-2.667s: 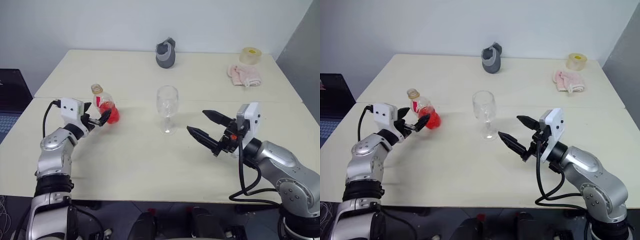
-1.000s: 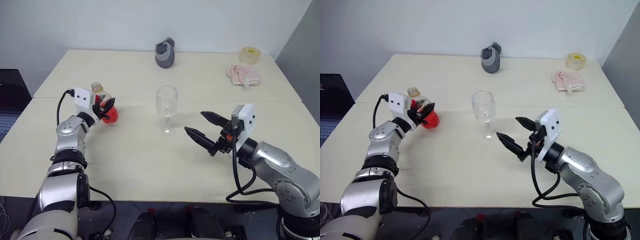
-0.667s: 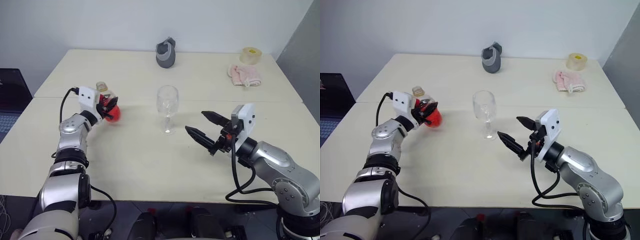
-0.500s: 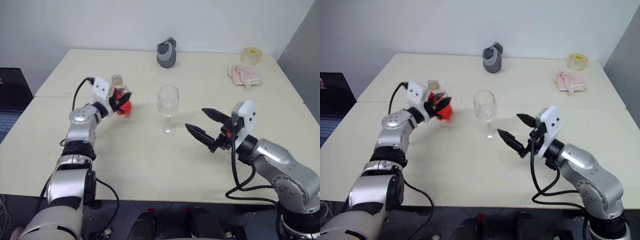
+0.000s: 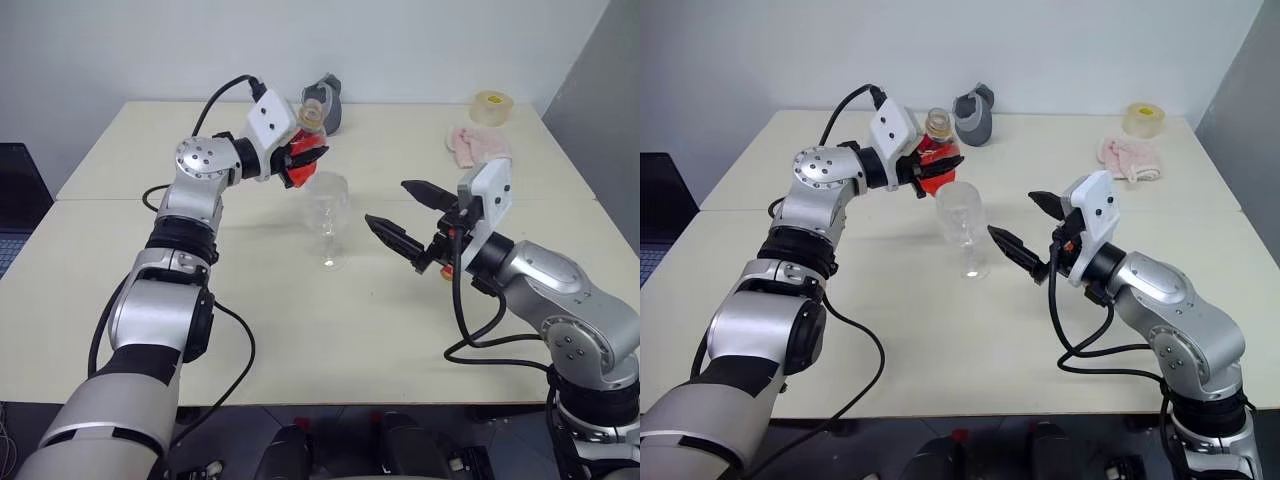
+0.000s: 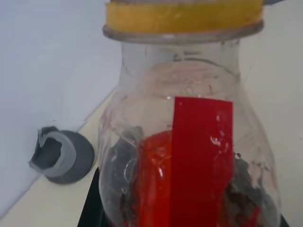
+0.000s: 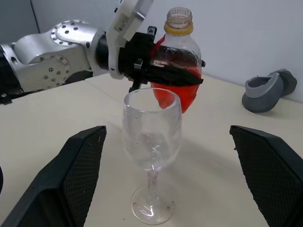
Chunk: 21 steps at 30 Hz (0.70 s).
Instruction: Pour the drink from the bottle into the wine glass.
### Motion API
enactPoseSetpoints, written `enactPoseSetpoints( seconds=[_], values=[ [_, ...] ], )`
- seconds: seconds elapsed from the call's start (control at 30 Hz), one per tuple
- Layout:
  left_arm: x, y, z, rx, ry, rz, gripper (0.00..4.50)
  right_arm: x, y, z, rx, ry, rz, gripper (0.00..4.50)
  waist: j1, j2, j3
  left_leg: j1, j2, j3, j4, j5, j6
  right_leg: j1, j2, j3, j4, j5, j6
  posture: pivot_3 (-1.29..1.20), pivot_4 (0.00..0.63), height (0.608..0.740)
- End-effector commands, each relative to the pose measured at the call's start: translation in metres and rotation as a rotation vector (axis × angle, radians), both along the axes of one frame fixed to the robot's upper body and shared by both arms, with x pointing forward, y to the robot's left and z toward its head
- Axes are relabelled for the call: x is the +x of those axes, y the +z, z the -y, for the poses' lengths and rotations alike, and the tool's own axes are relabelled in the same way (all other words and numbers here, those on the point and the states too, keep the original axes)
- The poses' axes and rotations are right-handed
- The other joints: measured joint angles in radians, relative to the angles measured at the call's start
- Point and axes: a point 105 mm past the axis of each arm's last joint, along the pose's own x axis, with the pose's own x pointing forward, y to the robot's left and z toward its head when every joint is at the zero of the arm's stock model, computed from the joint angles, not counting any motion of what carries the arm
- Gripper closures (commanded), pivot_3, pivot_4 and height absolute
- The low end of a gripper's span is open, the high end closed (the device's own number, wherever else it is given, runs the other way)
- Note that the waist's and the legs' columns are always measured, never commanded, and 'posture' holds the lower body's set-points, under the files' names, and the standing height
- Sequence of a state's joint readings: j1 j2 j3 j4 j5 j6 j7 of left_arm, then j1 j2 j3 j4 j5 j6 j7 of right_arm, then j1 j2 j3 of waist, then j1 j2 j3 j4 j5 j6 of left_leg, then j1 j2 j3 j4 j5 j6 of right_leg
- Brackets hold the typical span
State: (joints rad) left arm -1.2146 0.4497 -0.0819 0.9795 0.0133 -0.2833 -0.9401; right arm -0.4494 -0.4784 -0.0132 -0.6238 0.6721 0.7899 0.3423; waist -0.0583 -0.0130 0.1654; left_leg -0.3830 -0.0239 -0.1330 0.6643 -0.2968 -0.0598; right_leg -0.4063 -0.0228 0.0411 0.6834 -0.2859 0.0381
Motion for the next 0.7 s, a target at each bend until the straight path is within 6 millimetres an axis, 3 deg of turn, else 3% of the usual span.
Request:
enactPoseSetpoints(
  seconds=[0.03, 0.4, 0.7],
  values=[
    [-0.003, 0.030, -0.004, 0.045, -0.004, 0.122, 3.20, -0.004, 0.015, -0.005, 0.017, 0.005, 0.063, 0.02, 0.000, 0.000, 0.000, 0.000, 0.000, 0.000, 0.000, 0.000, 0.000, 0.000, 0.000, 0.000, 0.000, 0.000, 0.000, 0.00, 0.150, 0.740],
    [-0.006, 0.031, -0.019, 0.242, 0.008, 0.260, 3.20, 0.001, 0.017, -0.013, 0.018, 0.016, 0.072, 0.02, 0.000, 0.000, 0.000, 0.000, 0.000, 0.000, 0.000, 0.000, 0.000, 0.000, 0.000, 0.000, 0.000, 0.000, 0.000, 0.00, 0.150, 0.740],
    [-0.013, 0.040, -0.018, 0.351, -0.020, 0.402, 3.20, 0.003, 0.016, -0.021, 0.034, 0.029, 0.076, 0.02, 0.000, 0.000, 0.000, -0.001, 0.000, 0.000, 0.000, 0.000, 0.000, -0.001, 0.000, 0.000, 0.001, 0.000, 0.000, 0.00, 0.150, 0.740]
  ],
)
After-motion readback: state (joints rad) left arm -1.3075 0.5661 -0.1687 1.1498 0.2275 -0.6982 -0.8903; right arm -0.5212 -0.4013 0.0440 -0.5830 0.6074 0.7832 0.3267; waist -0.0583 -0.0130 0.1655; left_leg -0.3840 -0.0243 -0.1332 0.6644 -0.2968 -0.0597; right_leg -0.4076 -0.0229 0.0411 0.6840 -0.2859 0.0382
